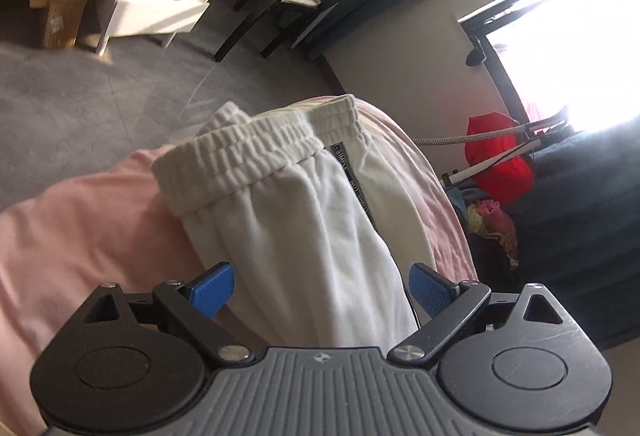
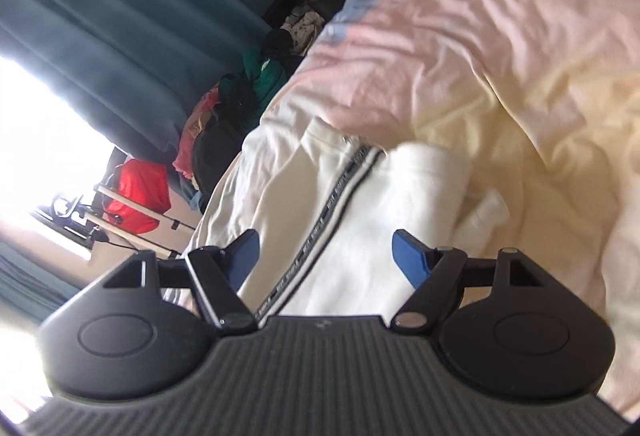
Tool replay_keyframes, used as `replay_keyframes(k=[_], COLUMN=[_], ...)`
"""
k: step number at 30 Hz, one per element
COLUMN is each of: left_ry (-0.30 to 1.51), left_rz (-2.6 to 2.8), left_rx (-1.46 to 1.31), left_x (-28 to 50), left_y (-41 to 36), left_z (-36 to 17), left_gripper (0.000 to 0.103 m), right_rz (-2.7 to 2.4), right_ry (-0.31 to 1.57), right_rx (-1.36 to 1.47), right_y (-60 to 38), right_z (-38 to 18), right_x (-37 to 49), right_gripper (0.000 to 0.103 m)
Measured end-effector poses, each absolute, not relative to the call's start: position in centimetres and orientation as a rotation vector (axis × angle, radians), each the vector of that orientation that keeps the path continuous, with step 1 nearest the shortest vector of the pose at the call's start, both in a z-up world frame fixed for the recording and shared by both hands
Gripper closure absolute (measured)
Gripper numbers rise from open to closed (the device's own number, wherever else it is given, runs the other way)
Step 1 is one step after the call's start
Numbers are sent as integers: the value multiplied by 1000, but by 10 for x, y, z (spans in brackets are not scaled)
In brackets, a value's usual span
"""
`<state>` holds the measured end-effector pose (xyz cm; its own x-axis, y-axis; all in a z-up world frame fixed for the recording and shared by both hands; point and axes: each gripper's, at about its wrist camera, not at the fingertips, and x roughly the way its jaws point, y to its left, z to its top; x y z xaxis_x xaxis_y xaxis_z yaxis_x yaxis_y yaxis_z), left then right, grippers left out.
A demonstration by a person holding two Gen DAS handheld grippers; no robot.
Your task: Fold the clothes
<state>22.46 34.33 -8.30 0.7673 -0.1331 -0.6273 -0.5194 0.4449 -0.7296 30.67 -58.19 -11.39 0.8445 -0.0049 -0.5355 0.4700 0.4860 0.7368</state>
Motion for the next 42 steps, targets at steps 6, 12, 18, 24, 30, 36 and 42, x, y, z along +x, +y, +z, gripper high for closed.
replay_keyframes(k=[6, 12, 18, 24, 30, 36, 42], left_ry=[646, 631, 603, 575, 546, 591, 649], left_rz=[316, 352, 389, 425, 410, 370, 333], left_rx=[-1185, -1145, -1128, -1110, -1105, -1087, -1059], left_x=[201, 234, 264, 294, 272, 194, 96], left_y=[359, 361, 361, 361, 376, 394, 409], left_z=[-111, -123, -103, -83, -48, -24, -28], left_gripper=[15, 20, 51, 88, 91, 91, 91], right_rz=[-313, -305, -350, -424, -404, -428, -481], right_ry=[569, 562, 477, 390, 318, 296, 305], right_rx=[1169, 1218, 1172, 1117, 1255, 1305, 1384], right_y=[-573, -579, -581, -576, -581, -582, -587], right_z=[-156, -195, -203, -181, -159, -149, -162], right_x=[283, 305, 337, 326, 278, 204, 119], right_gripper=[28, 28, 53, 90, 91, 91, 91])
